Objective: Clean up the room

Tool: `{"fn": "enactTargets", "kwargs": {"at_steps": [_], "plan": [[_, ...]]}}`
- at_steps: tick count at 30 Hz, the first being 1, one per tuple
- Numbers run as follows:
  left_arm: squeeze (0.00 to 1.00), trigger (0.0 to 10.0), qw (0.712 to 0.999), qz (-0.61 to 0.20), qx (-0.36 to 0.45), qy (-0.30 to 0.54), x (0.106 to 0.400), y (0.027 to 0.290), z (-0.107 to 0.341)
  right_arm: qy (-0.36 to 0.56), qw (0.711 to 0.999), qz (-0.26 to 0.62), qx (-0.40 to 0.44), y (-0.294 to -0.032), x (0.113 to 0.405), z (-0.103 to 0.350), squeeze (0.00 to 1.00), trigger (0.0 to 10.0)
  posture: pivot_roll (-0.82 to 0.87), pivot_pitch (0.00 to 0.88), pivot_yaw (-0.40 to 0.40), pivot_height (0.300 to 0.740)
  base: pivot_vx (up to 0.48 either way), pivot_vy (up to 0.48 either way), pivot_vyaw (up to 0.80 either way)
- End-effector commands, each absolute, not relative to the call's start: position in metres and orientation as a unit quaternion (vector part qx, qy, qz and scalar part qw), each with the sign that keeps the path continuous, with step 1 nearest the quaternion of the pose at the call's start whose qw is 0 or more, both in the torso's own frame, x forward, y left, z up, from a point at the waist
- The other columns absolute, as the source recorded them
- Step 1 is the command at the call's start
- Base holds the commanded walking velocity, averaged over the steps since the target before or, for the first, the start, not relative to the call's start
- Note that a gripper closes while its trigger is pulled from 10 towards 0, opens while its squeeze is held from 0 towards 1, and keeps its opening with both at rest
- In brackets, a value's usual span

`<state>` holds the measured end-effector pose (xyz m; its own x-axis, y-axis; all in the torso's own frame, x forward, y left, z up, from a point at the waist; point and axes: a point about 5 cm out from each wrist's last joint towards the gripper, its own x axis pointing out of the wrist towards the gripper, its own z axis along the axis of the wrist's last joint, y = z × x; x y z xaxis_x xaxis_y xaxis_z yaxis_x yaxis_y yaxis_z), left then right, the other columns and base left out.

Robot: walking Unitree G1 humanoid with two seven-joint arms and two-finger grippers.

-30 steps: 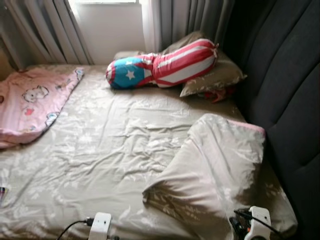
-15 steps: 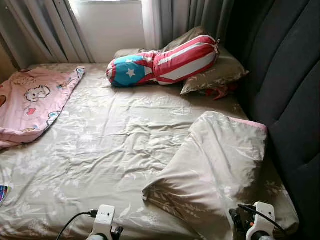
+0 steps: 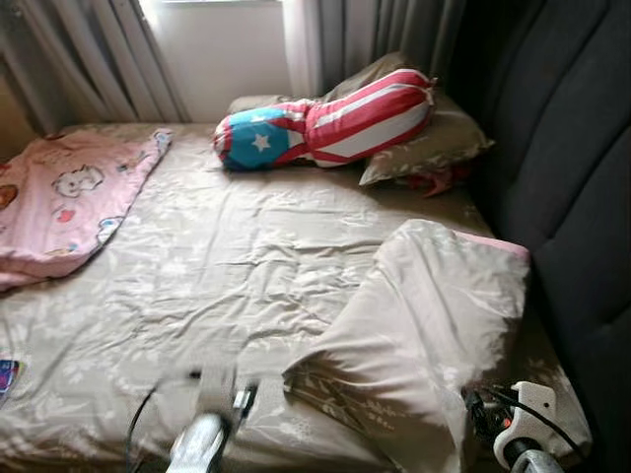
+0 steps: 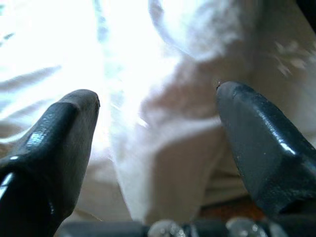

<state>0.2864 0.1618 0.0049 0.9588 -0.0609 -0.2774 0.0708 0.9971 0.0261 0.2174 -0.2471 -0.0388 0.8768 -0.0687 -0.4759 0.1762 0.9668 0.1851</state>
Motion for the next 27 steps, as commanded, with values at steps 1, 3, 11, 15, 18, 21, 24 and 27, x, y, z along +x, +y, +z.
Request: {"fn": "enactTargets", "kwargs": {"at_steps": [1, 3, 11, 15, 18, 21, 24, 27], "plan": [[0.0, 10.0, 0.988, -0.023, 0.014, 0.155, 0.278, 0.171, -0.003, 0.221, 0.967, -0.063, 0.11, -0.253, 0.219, -0.034, 0.0, 10.0, -0.12, 0.0, -0.008, 0.722, 0.0, 0.0, 0.0], [0.0, 10.0, 0.99, -0.017, 0.009, 0.142, 0.275, 0.176, -0.003, 0.213, 0.97, -0.046, 0.106, -0.253, 0.217, -0.033, 0.0, 10.0, -0.13, 0.0, -0.017, 0.722, 0.0, 0.0, 0.0], [0.0, 10.0, 0.997, -0.023, 0.021, 0.075, 0.269, 0.178, 0.01, 0.195, 0.974, -0.035, 0.108, -0.253, 0.206, -0.035, 0.0, 10.0, -0.1, 0.0, -0.032, 0.722, 0.0, 0.0, 0.0], [0.0, 10.0, 0.998, -0.016, 0.018, 0.058, 0.262, 0.18, 0.012, 0.085, 0.992, 0.007, 0.095, -0.185, 0.256, -0.004, 0.0, 10.0, -0.07, 0.001, -0.049, 0.722, 0.0, 0.0, 0.0], [0.0, 10.0, 0.998, -0.015, 0.016, 0.055, 0.261, 0.179, 0.013, 0.073, 0.993, 0.007, 0.096, -0.177, 0.26, 0.001, 0.0, 10.0, -0.07, 0.003, -0.047, 0.722, 0.0, 0.0, 0.0], [0.0, 10.0, 0.999, -0.017, 0.009, 0.049, 0.26, 0.174, 0.017, 0.073, 0.994, 0.001, 0.086, -0.175, 0.261, 0.002, 0.0, 10.0, -0.08, 0.007, -0.039, 0.722, 0.0, 0.0, 0.0], [0.0, 10.0, 0.999, -0.022, 0.009, 0.049, 0.261, 0.173, 0.018, 0.09, 0.992, -0.012, 0.084, -0.176, 0.261, -0.001, 0.0, 10.0, -0.1, 0.006, -0.034, 0.722, 0.0, 0.0, 0.0], [0.0, 10.0, 0.998, -0.035, 0.015, 0.05, 0.265, 0.173, 0.02, 0.086, 0.993, -0.019, 0.08, -0.174, 0.257, 0.0, 0.0, 10.0, -0.1, 0.0, -0.028, 0.702, 0.0, 0.0, 0.0]]}}
